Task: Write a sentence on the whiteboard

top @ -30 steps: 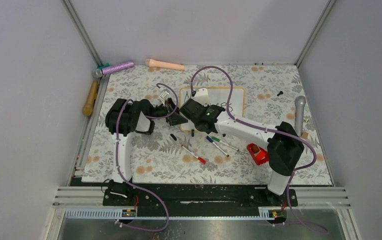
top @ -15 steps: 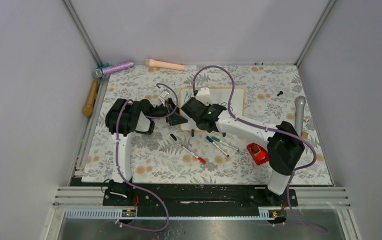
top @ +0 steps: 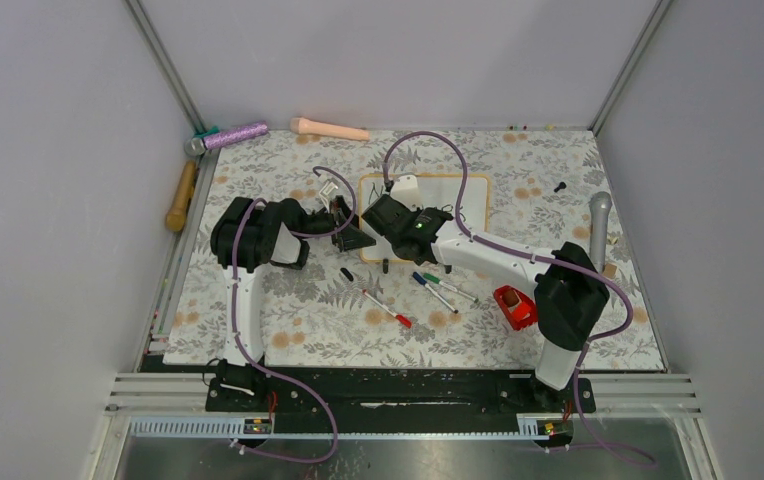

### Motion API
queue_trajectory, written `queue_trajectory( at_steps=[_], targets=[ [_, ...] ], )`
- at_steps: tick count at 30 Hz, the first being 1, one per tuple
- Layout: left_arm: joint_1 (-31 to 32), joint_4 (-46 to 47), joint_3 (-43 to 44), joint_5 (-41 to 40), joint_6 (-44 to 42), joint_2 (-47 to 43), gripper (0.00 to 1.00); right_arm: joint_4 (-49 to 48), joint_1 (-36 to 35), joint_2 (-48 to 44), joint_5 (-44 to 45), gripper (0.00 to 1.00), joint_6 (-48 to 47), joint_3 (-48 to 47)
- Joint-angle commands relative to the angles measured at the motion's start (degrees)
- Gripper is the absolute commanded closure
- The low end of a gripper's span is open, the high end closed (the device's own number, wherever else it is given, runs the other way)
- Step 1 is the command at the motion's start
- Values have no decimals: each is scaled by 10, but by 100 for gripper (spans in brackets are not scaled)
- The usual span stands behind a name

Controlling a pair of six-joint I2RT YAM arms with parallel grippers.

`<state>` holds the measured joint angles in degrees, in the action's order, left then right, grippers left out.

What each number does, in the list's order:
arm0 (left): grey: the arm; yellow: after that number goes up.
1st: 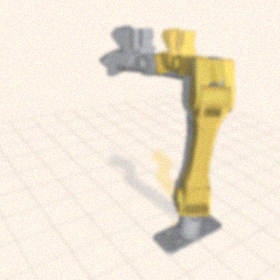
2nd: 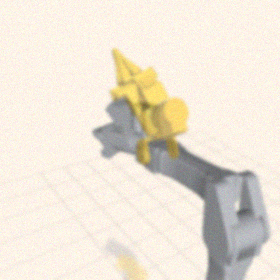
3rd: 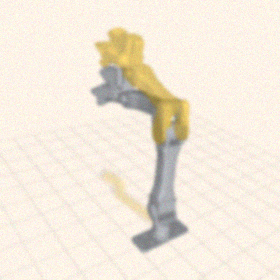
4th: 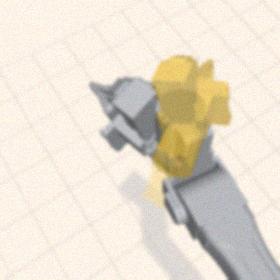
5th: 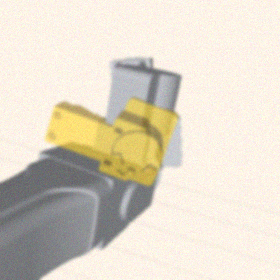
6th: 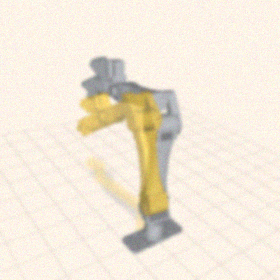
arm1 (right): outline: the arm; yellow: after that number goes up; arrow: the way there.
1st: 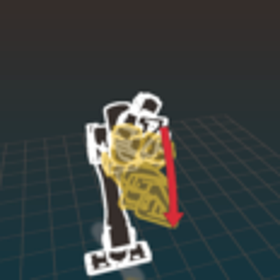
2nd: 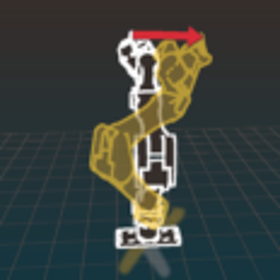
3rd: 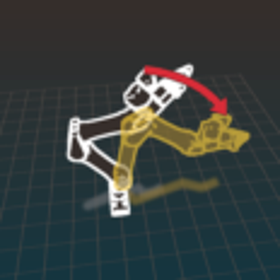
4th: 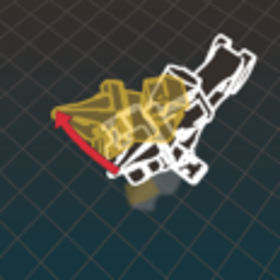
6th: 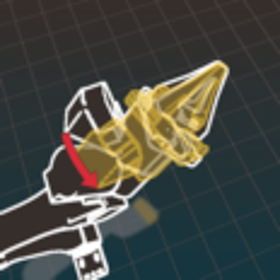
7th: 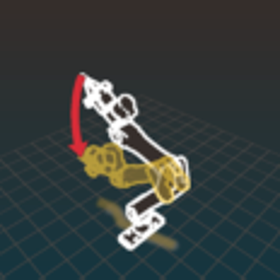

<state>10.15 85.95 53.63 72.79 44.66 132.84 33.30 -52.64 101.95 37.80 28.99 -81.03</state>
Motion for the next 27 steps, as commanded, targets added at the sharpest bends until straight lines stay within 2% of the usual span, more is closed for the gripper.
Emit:
queue_trajectory(
  at_steps=[1, 19, 27],
  targets=[
    [1, -18, -4, 0, 4, 13, 1, -20, 6, -9, -9, 100, -9, -7],
    [1, -18, -4, 0, 4, 13, 1, -23, 7, -28, -30, 100, -6, 31],
    [1, -18, -4, 0, 4, 13, 1, -15, 9, -34, -3, 100, -7, 30]
  ],
)
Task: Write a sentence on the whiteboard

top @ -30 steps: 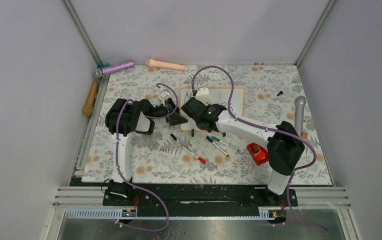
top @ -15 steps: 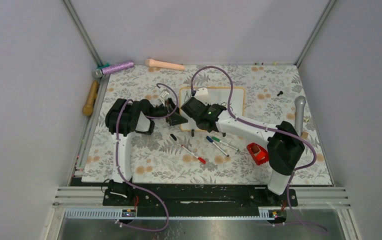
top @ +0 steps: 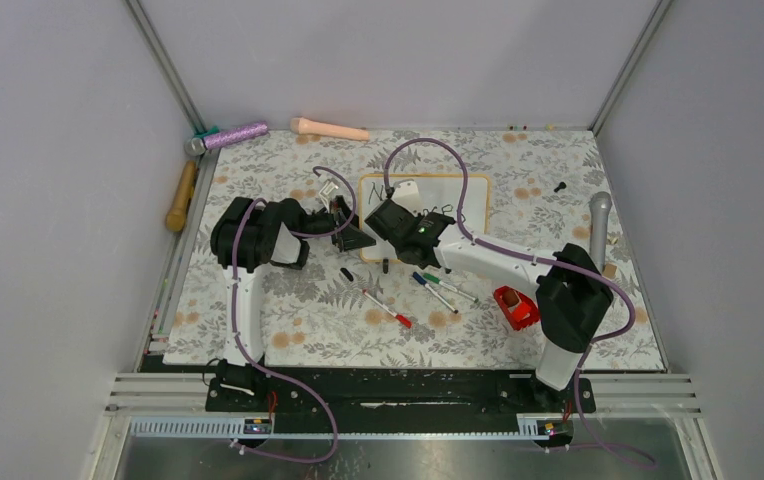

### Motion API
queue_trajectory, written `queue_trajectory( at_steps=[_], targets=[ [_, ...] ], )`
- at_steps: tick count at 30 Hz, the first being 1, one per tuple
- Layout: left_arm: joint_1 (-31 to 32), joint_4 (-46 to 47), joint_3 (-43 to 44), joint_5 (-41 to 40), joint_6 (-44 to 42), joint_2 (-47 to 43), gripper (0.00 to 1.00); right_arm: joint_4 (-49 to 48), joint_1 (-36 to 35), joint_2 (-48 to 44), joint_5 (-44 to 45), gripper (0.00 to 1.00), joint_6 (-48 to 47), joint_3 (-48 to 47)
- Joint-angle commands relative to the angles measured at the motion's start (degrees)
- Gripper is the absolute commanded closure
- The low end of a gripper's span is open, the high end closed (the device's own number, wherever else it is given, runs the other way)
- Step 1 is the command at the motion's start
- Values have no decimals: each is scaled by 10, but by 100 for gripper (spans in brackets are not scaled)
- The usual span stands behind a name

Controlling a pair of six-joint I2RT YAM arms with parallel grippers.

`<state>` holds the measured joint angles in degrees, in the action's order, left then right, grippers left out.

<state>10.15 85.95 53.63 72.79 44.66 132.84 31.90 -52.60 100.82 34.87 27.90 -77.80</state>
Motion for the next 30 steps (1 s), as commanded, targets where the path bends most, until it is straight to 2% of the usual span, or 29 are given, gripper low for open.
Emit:
queue_trajectory(
  at_steps=[1, 30],
  targets=[
    [1, -18, -4, 0, 4, 14, 1, -1, 9, -22, 27, 100, 4, -4],
    [1, -18, -5, 1, 3, 12, 1, 0, 31, -18, 25, 100, -20, -47]
  ],
)
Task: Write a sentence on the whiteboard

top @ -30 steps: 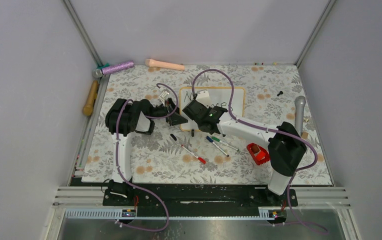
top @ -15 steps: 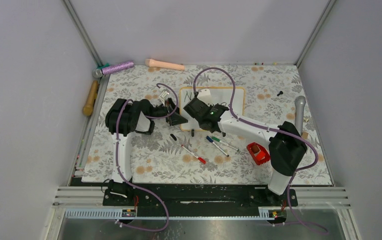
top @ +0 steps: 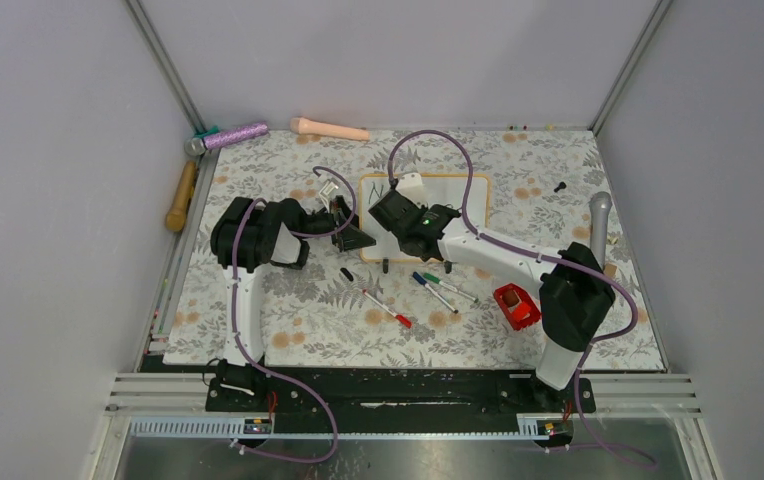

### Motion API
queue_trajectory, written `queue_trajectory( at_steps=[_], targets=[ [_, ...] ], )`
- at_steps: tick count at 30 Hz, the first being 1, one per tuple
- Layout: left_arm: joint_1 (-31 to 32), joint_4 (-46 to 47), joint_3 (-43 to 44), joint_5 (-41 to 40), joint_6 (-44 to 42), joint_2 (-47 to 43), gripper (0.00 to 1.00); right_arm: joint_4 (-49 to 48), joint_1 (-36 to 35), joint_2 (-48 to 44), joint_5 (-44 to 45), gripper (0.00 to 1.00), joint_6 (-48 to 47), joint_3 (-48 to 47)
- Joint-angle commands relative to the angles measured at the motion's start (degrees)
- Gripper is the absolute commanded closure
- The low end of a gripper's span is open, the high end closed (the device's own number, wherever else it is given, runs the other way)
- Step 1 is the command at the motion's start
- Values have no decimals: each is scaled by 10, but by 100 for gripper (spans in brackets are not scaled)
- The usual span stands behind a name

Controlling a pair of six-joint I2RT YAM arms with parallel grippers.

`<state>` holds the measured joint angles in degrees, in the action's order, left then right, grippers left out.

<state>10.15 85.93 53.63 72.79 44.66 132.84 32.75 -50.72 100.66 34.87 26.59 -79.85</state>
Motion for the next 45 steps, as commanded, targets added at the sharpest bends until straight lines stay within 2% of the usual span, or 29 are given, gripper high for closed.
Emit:
queue_trajectory(
  at_steps=[1, 30, 45],
  targets=[
    [1, -18, -4, 0, 3, 12, 1, -9, 12, -17, 25, 100, -7, -28],
    [1, -18, -4, 0, 3, 13, 1, -9, 12, -36, 1, 100, 20, 32],
    [2, -17, -3, 4, 3, 13, 9, -8, 12, -74, -1, 100, 4, 16]
  ],
)
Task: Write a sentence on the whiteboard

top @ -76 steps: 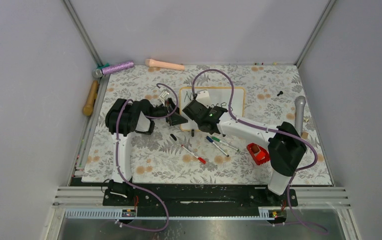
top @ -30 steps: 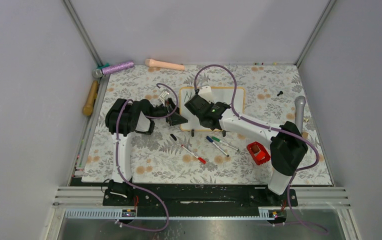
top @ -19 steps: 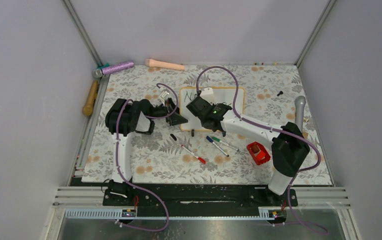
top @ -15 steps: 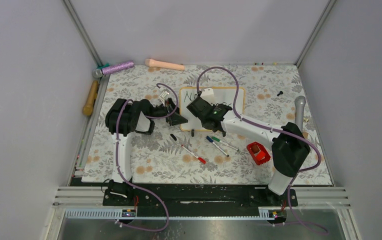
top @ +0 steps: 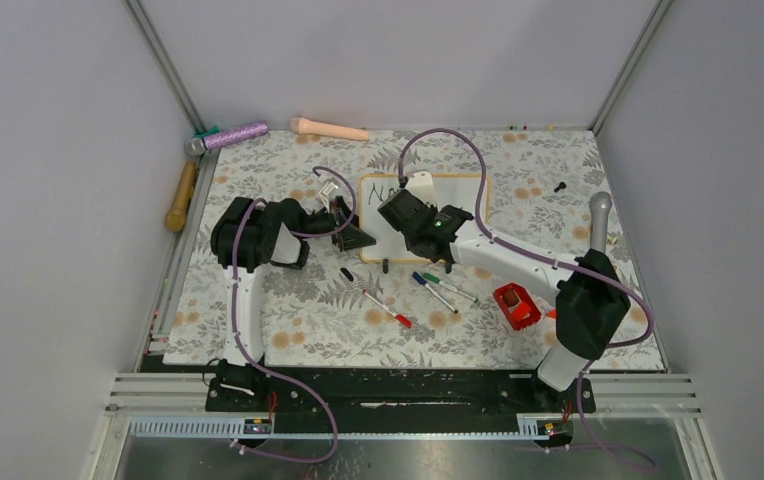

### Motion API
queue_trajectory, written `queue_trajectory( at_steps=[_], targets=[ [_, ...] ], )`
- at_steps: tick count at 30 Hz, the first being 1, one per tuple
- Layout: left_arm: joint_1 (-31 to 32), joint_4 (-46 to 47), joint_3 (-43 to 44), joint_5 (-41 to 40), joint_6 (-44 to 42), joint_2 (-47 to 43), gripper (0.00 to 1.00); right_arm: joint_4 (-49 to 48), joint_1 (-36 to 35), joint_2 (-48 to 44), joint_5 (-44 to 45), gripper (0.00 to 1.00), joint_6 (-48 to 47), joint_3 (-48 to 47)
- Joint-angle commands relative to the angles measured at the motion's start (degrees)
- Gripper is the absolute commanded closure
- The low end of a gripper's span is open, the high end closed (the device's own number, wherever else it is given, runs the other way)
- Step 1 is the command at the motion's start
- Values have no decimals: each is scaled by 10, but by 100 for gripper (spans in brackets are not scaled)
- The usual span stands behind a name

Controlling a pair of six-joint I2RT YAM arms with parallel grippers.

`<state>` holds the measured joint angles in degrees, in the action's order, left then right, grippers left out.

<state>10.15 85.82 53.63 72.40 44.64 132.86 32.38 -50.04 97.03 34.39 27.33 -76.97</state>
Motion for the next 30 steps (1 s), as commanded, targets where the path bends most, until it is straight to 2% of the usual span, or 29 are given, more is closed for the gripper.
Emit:
queue_trajectory(
  at_steps=[1, 4, 8, 11, 12, 13, 14, 15, 26, 30],
  targets=[
    [2, -17, -3, 7, 3, 13, 12, -3, 5, -40, 4, 100, -4, -12],
    [2, -16, -2, 9, 4, 14, 13, -4, 6, -47, 4, 100, -5, -11],
    [3, -17, -3, 5, 2, 13, 5, -4, 6, -50, 6, 100, -7, -10],
    [7, -16, 4, 8, 7, 16, 5, -4, 7, -50, 6, 100, -8, -10],
    [9, -16, 4, 8, 8, 17, 8, -4, 6, -50, 7, 100, -8, -10],
    [10, -16, 5, 9, 8, 17, 20, -3, 6, -51, 7, 100, -9, -10],
    [12, -17, 8, 15, 9, 18, 28, -4, 6, -51, 7, 100, -9, -10],
    [13, -16, 12, 19, 11, 19, 30, -3, 7, -51, 8, 100, -9, -10],
    [13, -16, 13, 24, 9, 19, 30, -1, 7, -47, 17, 100, -11, -13],
    [14, -16, 15, 27, 11, 21, 39, -2, 9, -44, 20, 100, -12, -13]
  ],
)
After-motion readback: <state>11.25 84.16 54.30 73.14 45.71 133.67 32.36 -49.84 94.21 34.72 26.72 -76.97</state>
